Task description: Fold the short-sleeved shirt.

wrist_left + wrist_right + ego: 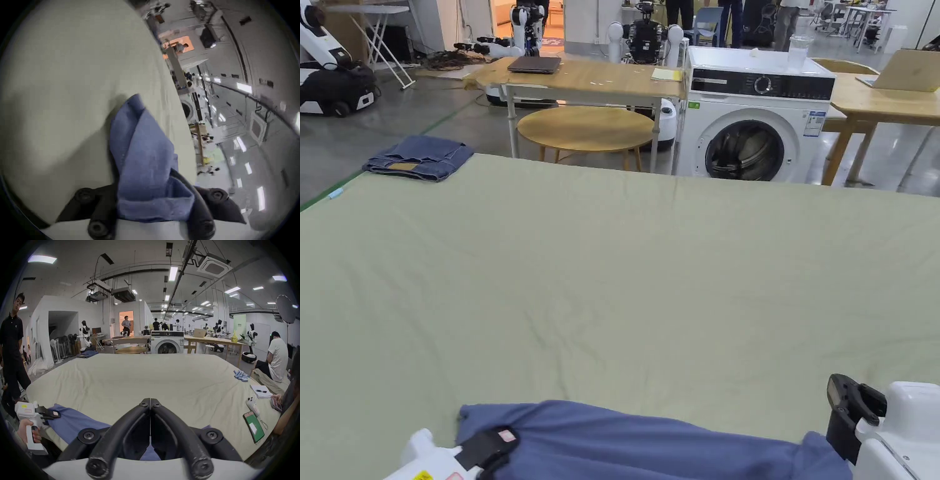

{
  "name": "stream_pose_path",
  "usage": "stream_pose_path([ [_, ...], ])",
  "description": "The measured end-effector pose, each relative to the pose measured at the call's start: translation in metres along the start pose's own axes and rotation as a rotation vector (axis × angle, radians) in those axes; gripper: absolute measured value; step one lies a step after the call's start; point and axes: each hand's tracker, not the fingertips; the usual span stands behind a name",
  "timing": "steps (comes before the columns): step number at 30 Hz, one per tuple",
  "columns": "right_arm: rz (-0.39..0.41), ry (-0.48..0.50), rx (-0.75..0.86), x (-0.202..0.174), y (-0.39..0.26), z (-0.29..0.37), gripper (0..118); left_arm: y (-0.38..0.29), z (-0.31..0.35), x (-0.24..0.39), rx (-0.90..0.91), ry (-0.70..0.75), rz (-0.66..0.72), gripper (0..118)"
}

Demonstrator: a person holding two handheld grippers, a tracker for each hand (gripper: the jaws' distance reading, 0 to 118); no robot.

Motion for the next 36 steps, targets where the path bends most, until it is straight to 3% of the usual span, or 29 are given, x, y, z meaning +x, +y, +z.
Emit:
stream_pose_path([
  [2, -0.006, 0.003, -0.002, 0.001, -0.001, 0.0, 0, 0.017, 0.008, 0.007, 0.009, 0.103, -0.144, 4],
  [5, 0.014, 0.008, -0.01, 0.003, -0.004, -0.001, 0, 0.016, 0.017, 0.04, 0.044, 0.202, -0.482, 4],
  [9, 0.014, 0.011, -0.025, 0.006, -0.006, -0.002, 0, -0.023, 0.024, 0.111, 0.111, 0.153, -0.805, 4],
  [14, 0.021, 0.009, -0.031, 0.013, -0.007, 0.0, 0, -0.128, 0.002, 0.2, 0.073, 0.068, -1.396, 4],
  [17, 0.001, 0.005, -0.031, 0.024, -0.009, 0.003, 0, -0.196, -0.03, 0.212, -0.004, 0.133, -1.672, 4],
  [19, -0.018, 0.011, -0.036, 0.034, -0.012, 0.005, 0, -0.233, -0.051, 0.208, -0.025, 0.253, -1.821, 4],
  [22, -0.014, -0.005, -0.039, 0.047, -0.018, 0.009, 0, -0.248, -0.076, 0.196, -0.139, 0.304, -1.754, 4],
  [24, -0.019, -0.006, -0.048, 0.057, -0.02, 0.01, 0, -0.247, -0.08, 0.193, -0.169, 0.306, -1.706, 13],
  [26, -0.027, -0.006, -0.06, 0.064, -0.02, 0.01, 0, -0.234, -0.074, 0.201, -0.215, 0.216, -1.582, 76],
  [27, -0.031, -0.007, -0.063, 0.067, -0.02, 0.009, 0, -0.225, -0.069, 0.205, -0.254, 0.153, -1.513, 98],
  [28, -0.038, -0.008, -0.063, 0.069, -0.021, 0.009, 0, -0.217, -0.061, 0.212, -0.284, 0.104, -1.435, 103],
  [32, -0.053, -0.002, -0.061, 0.072, -0.02, 0.009, 0, -0.166, -0.014, 0.235, -0.205, -0.073, -1.121, 103],
  [34, -0.049, 0.002, -0.06, 0.072, -0.02, 0.008, 0, -0.142, -0.007, 0.23, -0.165, -0.096, -0.973, 103],
  [35, -0.046, 0.005, -0.062, 0.072, -0.021, 0.007, 0, -0.131, -0.012, 0.223, -0.189, -0.033, -0.917, 97],
  [36, -0.044, 0.006, -0.064, 0.07, -0.022, 0.007, 0, -0.123, -0.02, 0.215, -0.216, 0.008, -0.866, 74],
])
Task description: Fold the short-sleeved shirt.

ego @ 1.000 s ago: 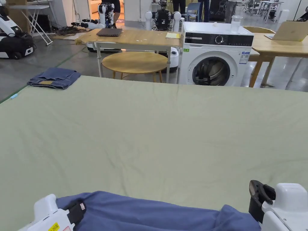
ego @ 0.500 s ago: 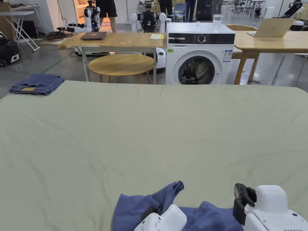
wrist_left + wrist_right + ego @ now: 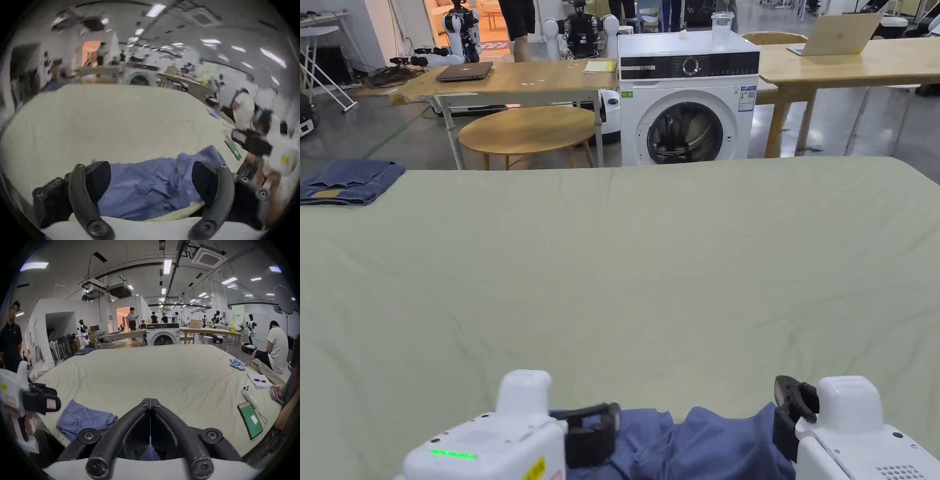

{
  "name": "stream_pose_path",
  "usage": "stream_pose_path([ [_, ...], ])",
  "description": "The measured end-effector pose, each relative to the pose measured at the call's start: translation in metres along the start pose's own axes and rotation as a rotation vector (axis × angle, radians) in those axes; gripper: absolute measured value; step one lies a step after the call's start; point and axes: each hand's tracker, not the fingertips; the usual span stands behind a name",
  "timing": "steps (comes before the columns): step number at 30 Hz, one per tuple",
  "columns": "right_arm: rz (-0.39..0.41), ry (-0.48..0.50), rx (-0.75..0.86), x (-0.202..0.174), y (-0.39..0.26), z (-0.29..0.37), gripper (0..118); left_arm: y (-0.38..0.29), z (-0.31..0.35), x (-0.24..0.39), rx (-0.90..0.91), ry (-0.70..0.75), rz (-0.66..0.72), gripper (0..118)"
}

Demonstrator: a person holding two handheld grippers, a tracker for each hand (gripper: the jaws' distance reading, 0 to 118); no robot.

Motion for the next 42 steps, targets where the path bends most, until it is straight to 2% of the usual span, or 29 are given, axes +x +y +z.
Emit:
stream_pose_path([
  [1, 0.001, 0.003, -0.004, -0.001, -0.001, -0.002, 0, -0.003, -0.013, -0.013, -0.044, -0.018, 0.057, 22],
  [2, 0.002, 0.007, -0.009, -0.002, -0.001, -0.003, 0, -0.006, -0.021, -0.021, -0.065, -0.037, 0.11, 0],
  [4, 0.012, 0.008, -0.014, -0.005, -0.002, -0.004, 0, -0.017, -0.035, -0.02, -0.09, -0.017, 0.135, 0],
  [9, 0.014, 0.009, -0.027, -0.006, -0.002, -0.007, 0, -0.048, -0.07, 0.017, -0.23, -0.235, 0.15, 0],
  [11, 0.006, 0.011, -0.039, -0.005, -0.002, -0.008, 0, -0.059, -0.088, 0.038, -0.268, -0.249, 0.12, 0],
  [14, 0.02, 0.012, -0.045, -0.008, -0.003, -0.006, 0, -0.064, -0.089, 0.064, -0.233, -0.209, -0.042, 0],
  [15, 0.023, 0.016, -0.048, -0.008, -0.003, -0.006, 0, -0.063, -0.087, 0.066, -0.221, -0.199, -0.04, 0],
  [18, 0.019, 0.021, -0.056, -0.012, -0.004, -0.008, 0, -0.055, -0.069, 0.047, -0.183, -0.21, 0.031, 0],
  [20, 0.02, 0.03, -0.057, -0.016, -0.005, -0.009, 0, -0.048, -0.042, 0.027, -0.117, -0.174, 0.046, 0],
  [22, 0.024, 0.042, -0.058, -0.021, -0.005, -0.01, 0, -0.048, -0.013, -0.006, -0.072, -0.199, 0.102, 0],
  [23, 0.029, 0.05, -0.061, -0.025, -0.006, -0.011, 0, -0.049, 0.002, -0.024, -0.049, -0.203, 0.142, 6],
  [24, 0.034, 0.056, -0.062, -0.028, -0.006, -0.013, 0, -0.05, 0.013, -0.04, -0.033, -0.187, 0.17, 30],
  [25, 0.041, 0.064, -0.066, -0.033, -0.007, -0.015, 0, -0.05, 0.026, -0.058, -0.013, -0.155, 0.199, 86],
  [26, 0.044, 0.078, -0.073, -0.037, -0.007, -0.018, 0, -0.051, 0.033, -0.074, -0.004, -0.118, 0.208, 115],
  [27, 0.044, 0.088, -0.077, -0.042, -0.007, -0.02, 0, -0.053, 0.037, -0.087, -0.01, -0.096, 0.222, 118],
  [28, 0.044, 0.095, -0.08, -0.047, -0.008, -0.021, 0, -0.059, 0.041, -0.102, 0.065, -0.095, 0.264, 118],
  [30, 0.051, 0.114, -0.086, -0.056, -0.009, -0.022, 0, -0.073, 0.034, -0.123, -0.018, -0.109, 0.311, 118],
  [33, 0.091, 0.126, -0.083, -0.07, -0.011, -0.019, 0, -0.086, 0.015, -0.148, -0.028, -0.178, 0.463, 118],
  [36, 0.097, 0.125, -0.087, -0.073, -0.009, -0.017, 0, -0.115, -0.033, -0.159, -0.105, -0.434, 0.729, 118],
  [37, 0.098, 0.121, -0.084, -0.073, -0.007, -0.016, 0, -0.114, -0.039, -0.154, -0.074, -0.552, 0.799, 118],
  [38, 0.096, 0.116, -0.082, -0.071, -0.006, -0.015, 0, -0.119, -0.049, -0.149, -0.013, -0.604, 0.855, 118],
  [39, 0.094, 0.111, -0.079, -0.07, -0.005, -0.014, 0, -0.119, -0.054, -0.143, 0.017, -0.587, 0.888, 116],
  [40, 0.092, 0.103, -0.078, -0.068, -0.004, -0.012, 0, -0.12, -0.061, -0.138, 0.019, -0.563, 0.906, 108],
  [41, 0.092, 0.098, -0.077, -0.067, -0.003, -0.012, 0, -0.114, -0.063, -0.131, 0.004, -0.527, 0.911, 88],
  [42, 0.092, 0.092, -0.076, -0.066, -0.002, -0.011, 0, -0.115, -0.069, -0.128, -0.024, -0.465, 0.921, 54],
])
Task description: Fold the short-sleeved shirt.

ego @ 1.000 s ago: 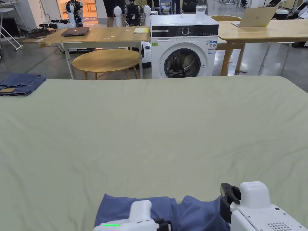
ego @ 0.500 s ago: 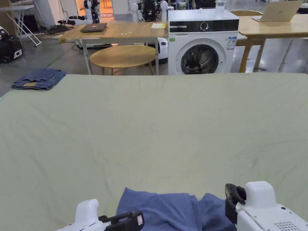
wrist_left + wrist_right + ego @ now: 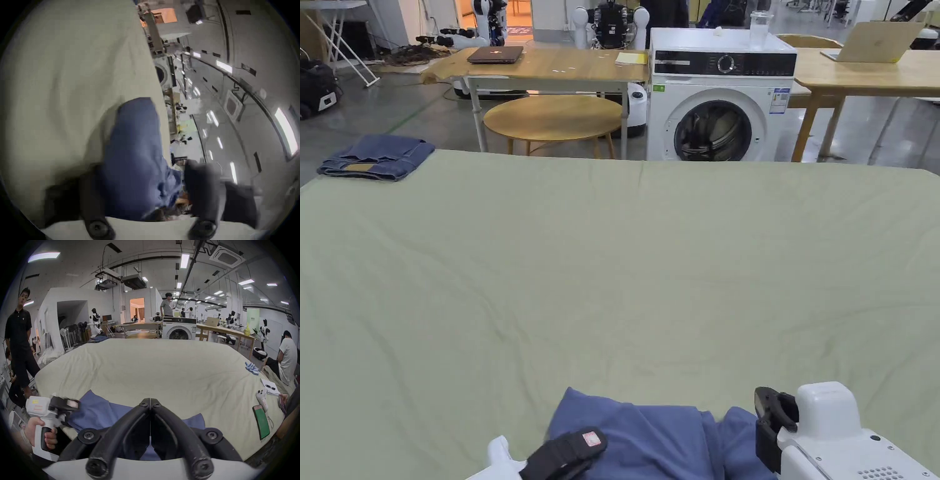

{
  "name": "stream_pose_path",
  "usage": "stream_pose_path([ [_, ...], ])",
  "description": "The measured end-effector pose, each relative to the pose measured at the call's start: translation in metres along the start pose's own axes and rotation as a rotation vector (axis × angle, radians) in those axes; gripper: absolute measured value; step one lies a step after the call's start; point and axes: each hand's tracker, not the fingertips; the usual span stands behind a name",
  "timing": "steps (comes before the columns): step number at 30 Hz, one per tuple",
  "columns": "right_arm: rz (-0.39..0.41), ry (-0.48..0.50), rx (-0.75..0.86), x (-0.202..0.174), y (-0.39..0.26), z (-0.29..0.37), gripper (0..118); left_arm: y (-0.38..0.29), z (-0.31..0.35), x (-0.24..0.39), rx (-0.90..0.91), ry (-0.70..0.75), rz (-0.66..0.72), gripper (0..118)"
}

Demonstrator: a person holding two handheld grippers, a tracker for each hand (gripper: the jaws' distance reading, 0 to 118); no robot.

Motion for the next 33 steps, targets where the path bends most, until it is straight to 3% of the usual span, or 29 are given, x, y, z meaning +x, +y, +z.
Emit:
stream_pose_path([
  [1, 0.001, -0.006, 0.0, 0.001, 0.0, 0.001, 0, -0.003, -0.01, -0.002, -0.013, 0.107, -0.018, 14],
  [2, 0.003, -0.011, -0.002, 0.002, 0.0, 0.001, 0, -0.005, -0.01, -0.004, 0.006, 0.156, -0.052, 13],
  [4, 0.005, -0.02, -0.006, 0.003, 0.0, 0.002, 0, -0.006, -0.005, 0.01, 0.044, 0.099, -0.077, 12],
  [11, 0.009, -0.023, -0.007, 0.004, -0.001, 0.002, 0, 0.025, 0.059, 0.04, 0.233, 0.264, -0.363, 11],
  [16, 0.011, -0.012, -0.006, 0.002, -0.002, 0.0, 0, 0.026, 0.081, 0.086, 0.274, 0.406, -0.683, 11],
  [22, -0.014, -0.029, -0.003, 0.016, -0.006, 0.006, 0, -0.074, 0.017, 0.174, 0.207, 0.485, -1.362, 11],
  [26, -0.044, -0.059, -0.001, 0.036, -0.012, 0.017, 0, -0.154, -0.046, 0.185, 0.072, 0.539, -1.718, 11],
  [30, -0.052, -0.103, -0.011, 0.057, -0.022, 0.025, 0, -0.211, -0.101, 0.153, -0.129, 0.669, -1.952, 11],
  [33, -0.066, -0.119, -0.018, 0.07, -0.028, 0.029, 0, -0.219, -0.124, 0.131, -0.184, 0.763, -1.94, 11],
])
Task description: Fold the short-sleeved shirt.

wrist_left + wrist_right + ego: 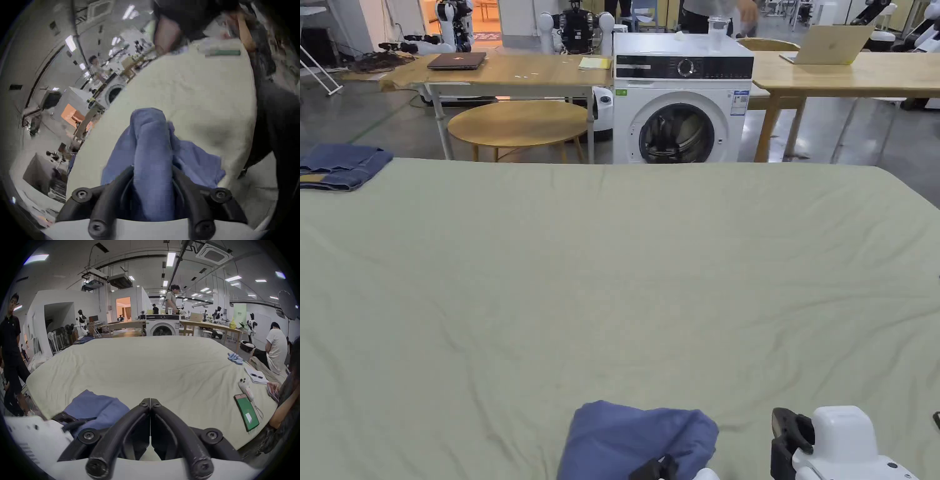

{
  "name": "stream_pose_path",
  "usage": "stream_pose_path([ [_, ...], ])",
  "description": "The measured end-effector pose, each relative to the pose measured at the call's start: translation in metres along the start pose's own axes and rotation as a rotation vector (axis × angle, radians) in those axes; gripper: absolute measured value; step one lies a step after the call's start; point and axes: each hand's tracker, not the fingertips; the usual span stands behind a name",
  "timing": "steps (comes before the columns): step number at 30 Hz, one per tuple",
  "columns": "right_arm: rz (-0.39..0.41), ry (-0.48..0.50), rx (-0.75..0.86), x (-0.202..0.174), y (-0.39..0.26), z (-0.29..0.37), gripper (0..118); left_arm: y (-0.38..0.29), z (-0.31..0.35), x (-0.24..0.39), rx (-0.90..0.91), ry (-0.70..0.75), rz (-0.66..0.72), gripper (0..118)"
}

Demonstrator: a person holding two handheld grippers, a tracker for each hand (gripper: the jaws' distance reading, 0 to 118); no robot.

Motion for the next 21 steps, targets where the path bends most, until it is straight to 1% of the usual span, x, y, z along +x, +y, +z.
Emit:
stream_pose_path([
  [3, -0.005, -0.007, -0.002, 0.008, -0.002, 0.0, 0, 0.001, 0.003, -0.016, 0.023, -0.026, 0.123, 12],
  [4, -0.006, -0.006, 0.0, 0.01, -0.002, 0.0, 0, 0.002, 0.007, -0.025, 0.041, -0.059, 0.164, 18],
  [5, -0.008, -0.003, 0.0, 0.01, -0.002, -0.001, 0, 0.002, 0.01, -0.035, 0.056, -0.098, 0.224, 29],
  [6, -0.01, 0.0, -0.001, 0.01, -0.002, -0.002, 0, 0.002, 0.014, -0.046, 0.066, -0.135, 0.276, 49],
  [7, -0.015, 0.002, -0.002, 0.009, -0.002, -0.004, 0, 0.001, 0.019, -0.057, 0.082, -0.177, 0.351, 77],
  [8, -0.019, 0.006, -0.004, 0.008, -0.002, -0.005, 0, -0.002, 0.024, -0.069, 0.105, -0.244, 0.462, 86],
  [10, -0.02, 0.013, -0.005, 0.005, -0.002, -0.005, 0, -0.006, 0.04, -0.09, 0.185, -0.354, 0.657, 87],
  [11, -0.017, 0.016, -0.003, 0.003, -0.002, -0.005, 0, -0.009, 0.05, -0.098, 0.219, -0.362, 0.72, 87],
  [13, -0.009, 0.02, -0.003, 0.0, -0.001, -0.005, 0, -0.016, 0.07, -0.114, 0.309, -0.33, 0.784, 87],
  [15, -0.003, 0.021, 0.0, -0.001, 0.0, -0.005, 0, -0.023, 0.076, -0.123, 0.338, -0.302, 0.892, 87],
  [16, -0.002, 0.021, 0.0, -0.002, 0.0, -0.005, 0, -0.027, 0.072, -0.128, 0.321, -0.278, 0.96, 85],
  [17, -0.004, 0.022, 0.0, -0.001, 0.0, -0.005, 0, -0.032, 0.063, -0.129, 0.234, -0.276, 0.989, 72],
  [18, -0.006, 0.023, 0.001, -0.001, 0.001, -0.005, 0, -0.033, 0.051, -0.127, 0.181, -0.297, 0.994, 51],
  [19, -0.008, 0.022, 0.001, -0.002, 0.002, -0.005, 0, -0.036, 0.038, -0.123, 0.099, -0.374, 0.962, 38],
  [20, -0.007, 0.022, 0.001, -0.002, 0.002, -0.004, 0, -0.038, 0.028, -0.117, 0.087, -0.422, 0.982, 38],
  [21, -0.005, 0.024, 0.001, -0.002, 0.002, -0.004, 0, -0.041, 0.024, -0.11, 0.071, -0.462, 1.008, 0],
])
